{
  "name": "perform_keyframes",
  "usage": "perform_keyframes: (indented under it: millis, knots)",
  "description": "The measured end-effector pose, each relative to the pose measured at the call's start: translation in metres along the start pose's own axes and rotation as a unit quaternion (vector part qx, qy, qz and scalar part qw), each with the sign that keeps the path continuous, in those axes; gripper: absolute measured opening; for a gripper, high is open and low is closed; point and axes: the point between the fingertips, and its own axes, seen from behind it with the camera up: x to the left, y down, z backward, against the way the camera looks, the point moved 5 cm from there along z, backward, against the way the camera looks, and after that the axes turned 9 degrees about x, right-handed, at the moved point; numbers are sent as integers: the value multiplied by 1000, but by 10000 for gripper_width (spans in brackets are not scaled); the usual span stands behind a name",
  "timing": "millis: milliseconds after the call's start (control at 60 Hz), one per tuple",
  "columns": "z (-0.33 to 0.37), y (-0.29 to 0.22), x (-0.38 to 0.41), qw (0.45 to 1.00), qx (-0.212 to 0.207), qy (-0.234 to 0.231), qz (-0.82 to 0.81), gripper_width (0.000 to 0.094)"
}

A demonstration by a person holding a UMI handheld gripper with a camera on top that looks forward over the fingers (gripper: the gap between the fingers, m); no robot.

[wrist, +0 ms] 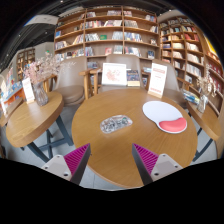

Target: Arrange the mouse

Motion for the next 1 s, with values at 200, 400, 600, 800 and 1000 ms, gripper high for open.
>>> perform_keyframes:
  millis: [200,400,600,800,1000]
  knots:
    - [-42,-16,7,1000,13,4,-7,851]
    - [-78,-36,7,999,26,12,-20,859]
    - [-105,-62,7,999,32,19,-26,853]
    - [-125,-80,8,999,32,19,-23,852]
    - [-133,-89,12,999,33,15,-19,852]
